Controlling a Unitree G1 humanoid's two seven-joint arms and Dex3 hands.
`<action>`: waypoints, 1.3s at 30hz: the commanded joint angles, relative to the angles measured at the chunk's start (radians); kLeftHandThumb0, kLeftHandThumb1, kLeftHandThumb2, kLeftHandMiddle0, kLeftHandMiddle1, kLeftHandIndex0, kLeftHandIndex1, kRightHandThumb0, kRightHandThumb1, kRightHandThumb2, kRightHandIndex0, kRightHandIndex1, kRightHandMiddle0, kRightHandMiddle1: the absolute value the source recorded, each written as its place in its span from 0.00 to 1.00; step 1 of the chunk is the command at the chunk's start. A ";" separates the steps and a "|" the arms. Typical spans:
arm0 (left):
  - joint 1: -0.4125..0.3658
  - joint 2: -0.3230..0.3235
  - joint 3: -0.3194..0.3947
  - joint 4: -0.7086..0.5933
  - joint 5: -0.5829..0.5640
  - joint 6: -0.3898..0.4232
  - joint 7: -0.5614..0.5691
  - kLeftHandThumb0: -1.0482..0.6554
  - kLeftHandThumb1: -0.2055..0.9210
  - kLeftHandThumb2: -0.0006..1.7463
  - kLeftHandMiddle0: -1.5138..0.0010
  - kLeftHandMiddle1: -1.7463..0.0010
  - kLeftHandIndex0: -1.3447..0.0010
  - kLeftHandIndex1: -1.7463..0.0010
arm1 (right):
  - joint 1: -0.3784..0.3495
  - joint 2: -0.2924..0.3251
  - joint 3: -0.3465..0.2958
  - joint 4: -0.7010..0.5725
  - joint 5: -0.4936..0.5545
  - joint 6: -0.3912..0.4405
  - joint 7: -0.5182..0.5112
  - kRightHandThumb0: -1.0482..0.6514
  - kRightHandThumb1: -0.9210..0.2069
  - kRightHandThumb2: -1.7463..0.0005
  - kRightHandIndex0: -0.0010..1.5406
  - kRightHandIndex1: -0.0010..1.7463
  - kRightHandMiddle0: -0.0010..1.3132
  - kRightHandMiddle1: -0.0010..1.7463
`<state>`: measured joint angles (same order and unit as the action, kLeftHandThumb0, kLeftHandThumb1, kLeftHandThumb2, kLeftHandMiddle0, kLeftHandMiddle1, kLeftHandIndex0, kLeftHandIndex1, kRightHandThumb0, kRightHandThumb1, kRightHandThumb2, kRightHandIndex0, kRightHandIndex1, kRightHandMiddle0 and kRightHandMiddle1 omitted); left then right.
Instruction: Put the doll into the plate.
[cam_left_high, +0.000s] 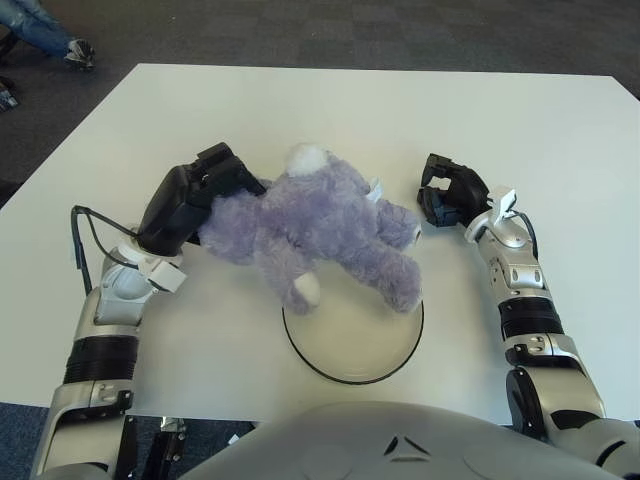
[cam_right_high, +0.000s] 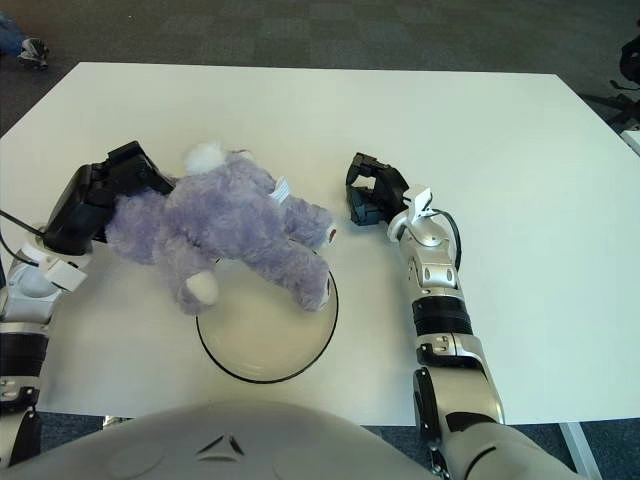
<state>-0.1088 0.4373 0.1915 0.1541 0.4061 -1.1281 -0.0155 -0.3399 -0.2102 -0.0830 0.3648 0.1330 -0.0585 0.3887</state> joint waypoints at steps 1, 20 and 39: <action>-0.014 -0.029 0.041 -0.009 0.079 -0.043 0.066 1.00 0.15 1.00 0.40 0.00 0.13 0.00 | -0.017 -0.012 0.002 0.003 -0.004 0.006 -0.001 0.32 0.58 0.21 0.80 1.00 0.50 1.00; 0.078 -0.088 0.013 -0.155 0.147 -0.007 0.100 0.97 0.22 0.95 0.44 0.00 0.21 0.00 | -0.016 -0.004 0.010 -0.006 -0.014 0.009 -0.029 0.33 0.57 0.22 0.80 1.00 0.49 1.00; 0.111 -0.113 -0.089 -0.276 0.120 0.106 0.080 0.95 0.27 0.91 0.48 0.00 0.27 0.00 | -0.009 -0.007 0.024 -0.031 -0.020 0.015 -0.043 0.33 0.55 0.23 0.80 1.00 0.48 1.00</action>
<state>0.0058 0.3283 0.1141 -0.1020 0.5577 -1.0330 0.0585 -0.3433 -0.2123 -0.0597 0.3474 0.1210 -0.0505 0.3532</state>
